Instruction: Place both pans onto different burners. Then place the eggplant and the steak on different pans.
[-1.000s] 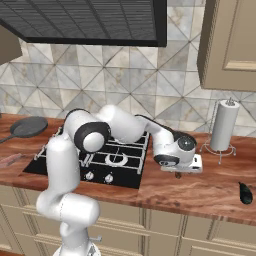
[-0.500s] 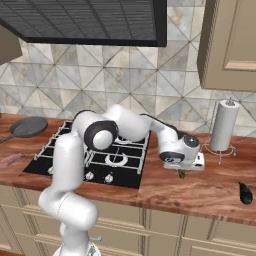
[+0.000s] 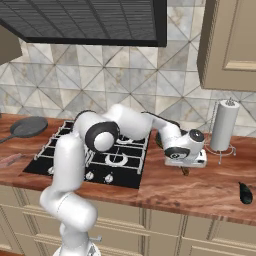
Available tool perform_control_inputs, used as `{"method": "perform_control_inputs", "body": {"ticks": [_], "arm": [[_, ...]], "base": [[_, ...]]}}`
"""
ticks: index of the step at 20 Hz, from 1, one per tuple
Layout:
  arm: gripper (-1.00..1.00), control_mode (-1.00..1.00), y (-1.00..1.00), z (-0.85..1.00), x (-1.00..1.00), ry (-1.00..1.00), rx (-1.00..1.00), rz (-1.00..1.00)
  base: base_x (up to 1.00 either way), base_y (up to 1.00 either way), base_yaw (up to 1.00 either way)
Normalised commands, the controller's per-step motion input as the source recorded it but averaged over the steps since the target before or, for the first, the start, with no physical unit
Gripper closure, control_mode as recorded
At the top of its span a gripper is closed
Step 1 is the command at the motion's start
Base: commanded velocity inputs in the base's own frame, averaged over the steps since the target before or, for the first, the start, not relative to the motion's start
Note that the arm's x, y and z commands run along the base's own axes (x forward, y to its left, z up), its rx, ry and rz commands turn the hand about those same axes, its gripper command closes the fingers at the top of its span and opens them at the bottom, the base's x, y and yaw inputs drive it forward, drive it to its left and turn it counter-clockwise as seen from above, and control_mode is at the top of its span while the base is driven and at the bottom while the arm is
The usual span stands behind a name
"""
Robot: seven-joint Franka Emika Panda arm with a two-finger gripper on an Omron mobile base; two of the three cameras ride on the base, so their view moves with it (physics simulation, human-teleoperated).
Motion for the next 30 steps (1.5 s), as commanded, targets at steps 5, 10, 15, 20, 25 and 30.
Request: {"method": "perform_control_inputs", "body": {"ticks": [5,10,15,20,25,30], "arm": [[1.00,-1.00,0.37,0.50,-0.33,-0.05,0.00,0.19],[1.00,-1.00,0.56,0.46,-0.51,-0.05,-0.08,0.17],[1.00,-1.00,0.58,0.56,-0.63,-0.14,-0.09,0.10],[1.00,-1.00,0.37,0.72,-0.60,-0.10,-0.09,0.11],[1.00,-1.00,0.35,0.38,-0.19,-0.01,-0.04,0.15],[1.00,-1.00,0.38,0.02,0.00,0.00,-0.04,0.14]], "base": [[0.00,0.00,0.00],[0.00,0.00,0.00],[0.00,0.00,0.00],[0.00,0.00,0.00],[0.00,0.00,0.00],[0.00,0.00,0.00]]}}
